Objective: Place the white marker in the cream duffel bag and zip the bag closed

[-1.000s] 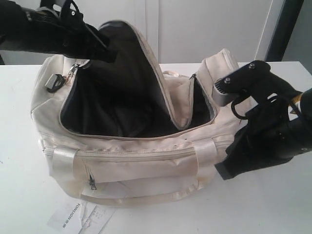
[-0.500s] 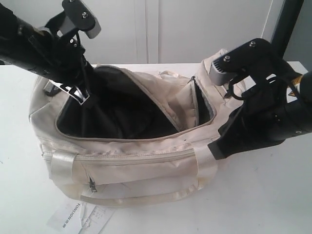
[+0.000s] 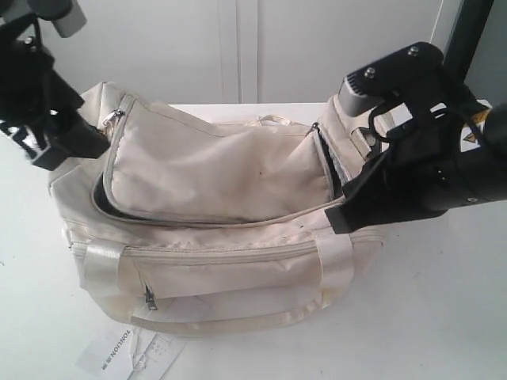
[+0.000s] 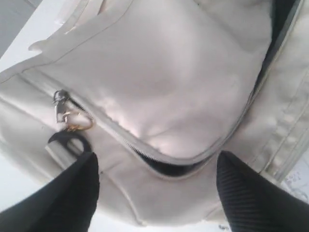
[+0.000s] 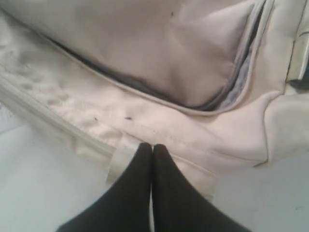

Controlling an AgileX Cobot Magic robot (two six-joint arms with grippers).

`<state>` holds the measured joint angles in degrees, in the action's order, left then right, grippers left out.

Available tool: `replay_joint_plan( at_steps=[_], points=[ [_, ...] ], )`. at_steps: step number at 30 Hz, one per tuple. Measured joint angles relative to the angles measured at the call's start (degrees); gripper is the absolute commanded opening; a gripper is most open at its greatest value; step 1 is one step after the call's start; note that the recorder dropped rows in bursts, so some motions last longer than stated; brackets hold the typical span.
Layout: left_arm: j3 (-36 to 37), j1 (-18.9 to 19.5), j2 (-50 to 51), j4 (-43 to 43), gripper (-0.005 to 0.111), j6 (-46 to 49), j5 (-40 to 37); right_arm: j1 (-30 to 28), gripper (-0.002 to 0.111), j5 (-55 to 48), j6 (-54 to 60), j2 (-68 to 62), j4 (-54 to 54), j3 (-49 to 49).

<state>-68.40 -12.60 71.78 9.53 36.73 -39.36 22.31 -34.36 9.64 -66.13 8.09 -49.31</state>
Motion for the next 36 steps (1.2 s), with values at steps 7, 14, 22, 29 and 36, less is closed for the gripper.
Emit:
replay_joint_plan(
  at_steps=[7,14,22,29,36],
  points=[
    [0.0,4.1,-2.6,-5.4,0.029,-7.2,3.2,0.0,0.0,8.7,10.4,-2.3,19.0,-0.1],
    [0.0,8.6,-0.1,-8.6,0.0,-18.4,6.8,1.7,0.0,7.5,38.2,-7.6,44.4,-2.1],
    [0.0,12.8,4.3,-6.8,0.0,-24.0,11.0,5.6,0.0,7.2,46.3,-13.1,50.3,-8.5],
    [0.0,19.0,8.5,6.5,0.0,-22.8,12.8,9.9,0.0,7.7,46.5,-19.8,50.9,-15.3],
    [-4.9,24.9,14.2,25.3,0.002,-14.9,2.4,12.6,0.0,10.4,46.5,-26.7,50.4,-22.7]
  ],
)
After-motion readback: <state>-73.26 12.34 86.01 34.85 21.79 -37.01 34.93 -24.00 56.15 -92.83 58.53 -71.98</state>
